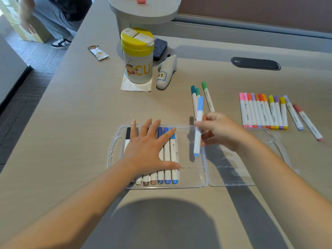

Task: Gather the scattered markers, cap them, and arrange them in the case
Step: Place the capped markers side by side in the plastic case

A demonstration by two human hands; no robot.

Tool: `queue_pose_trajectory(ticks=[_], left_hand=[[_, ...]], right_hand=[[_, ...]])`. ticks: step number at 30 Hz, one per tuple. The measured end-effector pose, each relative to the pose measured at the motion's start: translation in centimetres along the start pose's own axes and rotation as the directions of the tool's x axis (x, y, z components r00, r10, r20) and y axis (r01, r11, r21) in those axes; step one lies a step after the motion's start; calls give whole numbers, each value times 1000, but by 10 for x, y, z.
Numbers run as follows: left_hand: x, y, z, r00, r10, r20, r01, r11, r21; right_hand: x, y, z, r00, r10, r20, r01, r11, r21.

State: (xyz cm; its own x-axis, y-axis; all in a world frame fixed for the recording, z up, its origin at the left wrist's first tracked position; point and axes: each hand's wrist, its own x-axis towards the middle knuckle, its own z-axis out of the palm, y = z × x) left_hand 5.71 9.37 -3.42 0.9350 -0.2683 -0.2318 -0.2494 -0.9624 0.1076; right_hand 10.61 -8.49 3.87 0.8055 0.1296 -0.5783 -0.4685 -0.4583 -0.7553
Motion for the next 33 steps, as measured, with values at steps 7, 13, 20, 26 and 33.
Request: queue_pose_trajectory(ticks=[7, 13, 20, 26, 33], left_hand=[[-1, -2, -4, 996, -25, -82, 9, 980, -197], [-5, -6, -9, 996, -15, -91, -12, 959, -282], [-5, -2, -12, 999, 4, -38, -12, 976, -217], [5, 10, -11, 998, 19, 56, -15, 998, -68], [6, 13, -9, 998, 19, 65, -19, 1000, -3]], right_hand=[[-6, 19, 23, 980, 97, 173, -97, 995, -6], [-2, 27, 39, 998, 56, 35, -52, 993, -104], [-3, 26, 34, 1000, 20, -13, -22, 981, -194], [13, 22, 2, 940, -148, -307, 97, 980, -173], [51, 14, -5, 830, -247, -501, 122, 956, -268]])
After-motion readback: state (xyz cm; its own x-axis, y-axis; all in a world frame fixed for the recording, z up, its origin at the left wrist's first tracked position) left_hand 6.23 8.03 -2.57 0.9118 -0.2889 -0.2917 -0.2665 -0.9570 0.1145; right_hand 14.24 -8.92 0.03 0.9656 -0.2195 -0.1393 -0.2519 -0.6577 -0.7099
